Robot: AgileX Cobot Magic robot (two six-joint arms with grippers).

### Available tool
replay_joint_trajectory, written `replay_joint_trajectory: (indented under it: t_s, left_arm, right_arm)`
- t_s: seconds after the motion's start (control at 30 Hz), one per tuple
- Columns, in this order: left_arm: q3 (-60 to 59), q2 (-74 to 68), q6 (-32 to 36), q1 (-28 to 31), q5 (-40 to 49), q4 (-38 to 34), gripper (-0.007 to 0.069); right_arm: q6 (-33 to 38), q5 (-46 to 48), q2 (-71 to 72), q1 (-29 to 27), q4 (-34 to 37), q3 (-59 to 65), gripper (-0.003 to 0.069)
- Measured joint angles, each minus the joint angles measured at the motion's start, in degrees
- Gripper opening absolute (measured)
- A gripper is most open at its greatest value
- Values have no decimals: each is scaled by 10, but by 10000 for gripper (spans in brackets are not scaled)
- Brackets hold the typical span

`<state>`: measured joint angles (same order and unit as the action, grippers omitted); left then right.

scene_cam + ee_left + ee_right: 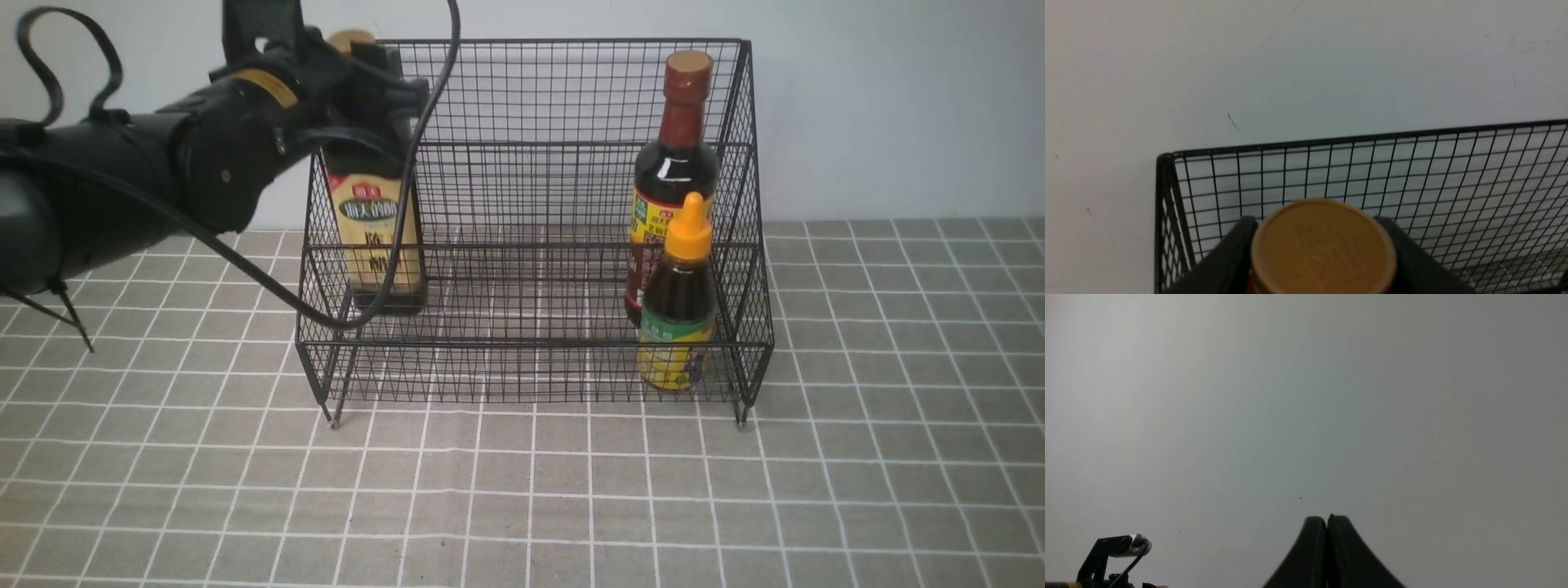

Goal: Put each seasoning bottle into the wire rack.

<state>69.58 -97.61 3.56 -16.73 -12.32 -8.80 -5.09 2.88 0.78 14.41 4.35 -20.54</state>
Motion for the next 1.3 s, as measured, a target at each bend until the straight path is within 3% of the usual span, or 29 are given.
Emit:
replay_joint_trajectory:
  t_s: [0.3, 0.67, 0.8, 0.97, 1.13, 1.3]
  left_arm:
    - [2, 0, 1, 0, 5, 0, 312]
    - [7, 82, 30, 0, 21, 2, 386]
    - [7, 132, 48, 0, 86, 2, 382]
    - [7, 209, 52, 0, 238, 4, 272]
    - [7, 308, 47, 0, 417, 5, 39]
    - [-39, 430, 15, 0, 463, 0, -7]
  right_arm:
    - [0, 0, 0, 0, 0, 0, -11]
    - [0, 0, 0, 0, 0, 0, -11]
    - [0, 0, 0, 0, 0, 0, -11]
    - [0, 0, 0, 0, 0, 0, -11]
    - [0, 0, 0, 0, 0, 0, -11]
    - [0, 0, 0, 0, 0, 0, -11]
